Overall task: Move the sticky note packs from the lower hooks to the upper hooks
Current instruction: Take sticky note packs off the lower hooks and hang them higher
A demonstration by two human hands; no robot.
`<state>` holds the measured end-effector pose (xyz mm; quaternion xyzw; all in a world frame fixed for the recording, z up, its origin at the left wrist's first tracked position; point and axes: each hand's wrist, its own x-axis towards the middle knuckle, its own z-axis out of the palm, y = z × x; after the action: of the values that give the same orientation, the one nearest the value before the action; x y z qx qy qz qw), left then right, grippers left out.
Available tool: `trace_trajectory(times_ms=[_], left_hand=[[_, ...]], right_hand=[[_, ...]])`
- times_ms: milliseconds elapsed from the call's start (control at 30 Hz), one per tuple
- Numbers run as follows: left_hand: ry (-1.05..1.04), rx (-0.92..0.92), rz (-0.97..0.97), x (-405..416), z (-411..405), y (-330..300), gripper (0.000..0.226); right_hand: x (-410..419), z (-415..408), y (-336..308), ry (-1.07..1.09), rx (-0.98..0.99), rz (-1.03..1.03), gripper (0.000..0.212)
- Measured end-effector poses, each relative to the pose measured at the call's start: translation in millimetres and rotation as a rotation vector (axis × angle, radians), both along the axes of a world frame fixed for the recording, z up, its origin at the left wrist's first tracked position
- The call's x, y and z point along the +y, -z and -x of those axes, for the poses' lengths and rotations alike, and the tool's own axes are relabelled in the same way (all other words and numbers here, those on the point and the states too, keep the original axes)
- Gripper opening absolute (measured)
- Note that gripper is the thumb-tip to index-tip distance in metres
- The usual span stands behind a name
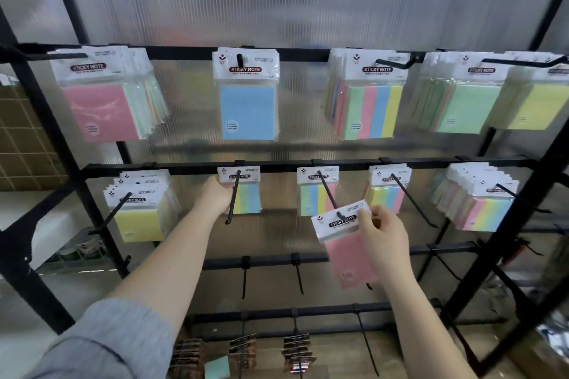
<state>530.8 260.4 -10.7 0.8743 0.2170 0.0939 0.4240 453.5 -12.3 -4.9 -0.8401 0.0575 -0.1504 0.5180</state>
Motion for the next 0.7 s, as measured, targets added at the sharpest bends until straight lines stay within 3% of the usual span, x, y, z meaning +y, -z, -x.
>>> trace_trajectory(times_ms=[267,433,567,700], left_hand=[[-0.102,-0.127,0.013,-1.6,-4.9,14.1,0.023],[-0.203,-0.228,0.113,-8.2,4.3,14.2,0.043],[-0.096,-0.24,0.132,-10.1,3.0,15.1,0.021],[-0.063,-0.258,0.205,-7.6,4.5,19.0,0.032]], right_hand=[[-9.9,10.7,-22.6,0.059,-0.067,0.026,0.036],[-10.6,16.2,-33.6,0.069,-0.098,-0.003,0.035],[-9.4,18.8,-38.6,0.061,-0.102,-0.044,0.034],[-7.1,18.3,-39.2,0.058,-0.123,-0.068,0.036]])
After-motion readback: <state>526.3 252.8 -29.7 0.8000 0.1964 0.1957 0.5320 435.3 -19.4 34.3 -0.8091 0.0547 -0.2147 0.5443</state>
